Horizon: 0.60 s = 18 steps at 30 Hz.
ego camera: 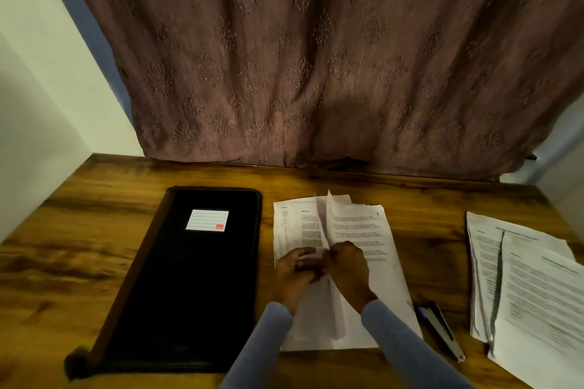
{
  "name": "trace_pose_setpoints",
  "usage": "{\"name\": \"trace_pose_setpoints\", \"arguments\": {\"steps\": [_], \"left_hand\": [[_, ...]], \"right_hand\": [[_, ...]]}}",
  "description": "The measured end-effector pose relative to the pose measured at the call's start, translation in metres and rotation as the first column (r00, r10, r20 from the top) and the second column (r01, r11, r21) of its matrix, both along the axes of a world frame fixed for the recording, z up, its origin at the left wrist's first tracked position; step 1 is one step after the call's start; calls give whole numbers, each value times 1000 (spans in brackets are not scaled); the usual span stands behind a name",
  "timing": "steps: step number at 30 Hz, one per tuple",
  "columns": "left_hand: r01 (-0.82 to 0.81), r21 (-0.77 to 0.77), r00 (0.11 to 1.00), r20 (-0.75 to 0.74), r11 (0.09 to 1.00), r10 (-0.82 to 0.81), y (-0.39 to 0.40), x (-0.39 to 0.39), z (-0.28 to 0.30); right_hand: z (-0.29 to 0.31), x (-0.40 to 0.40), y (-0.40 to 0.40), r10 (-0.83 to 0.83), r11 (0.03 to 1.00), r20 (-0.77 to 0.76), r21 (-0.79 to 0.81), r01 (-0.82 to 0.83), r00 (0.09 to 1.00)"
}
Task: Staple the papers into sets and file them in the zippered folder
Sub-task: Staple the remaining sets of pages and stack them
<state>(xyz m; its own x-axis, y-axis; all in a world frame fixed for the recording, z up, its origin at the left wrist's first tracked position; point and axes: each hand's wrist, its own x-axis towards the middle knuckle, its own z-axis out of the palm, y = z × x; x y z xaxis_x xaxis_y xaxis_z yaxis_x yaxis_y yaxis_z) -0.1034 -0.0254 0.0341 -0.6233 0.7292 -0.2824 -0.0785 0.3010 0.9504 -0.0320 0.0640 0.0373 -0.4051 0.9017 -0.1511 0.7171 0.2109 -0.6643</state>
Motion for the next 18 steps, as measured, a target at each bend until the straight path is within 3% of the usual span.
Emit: {"name": "trace_pose_setpoints", "arguments": {"steps": [4, 8, 11, 14, 16, 18], "left_hand": [[-55, -60, 995, -90, 997, 49, -1, -3, -10], [-88, -201, 972, -230, 976, 40, -1, -1, -15], [-120, -128, 978, -187, 984, 95, 1, -1, -10], [-40, -82, 989, -144, 996, 28, 2, -9, -10], [-1, 18, 999, -47, 1000, 2, 2, -7, -5], [19, 40, 999, -42, 999, -18, 3, -2, -5]], "right_hand": [[0, 3, 10, -58, 997, 18, 58, 57, 998], [3, 13, 11, -60, 997, -150, 40, 66, 987], [1, 11, 7, 43, 992, -89, 121, -32, 995], [-3, 8, 3, 117, 982, -33, 154, -111, 993], [-1, 5, 0, 124, 985, -62, 128, -115, 990], [2, 3, -2, 113, 989, -110, 108, -101, 988]]}}
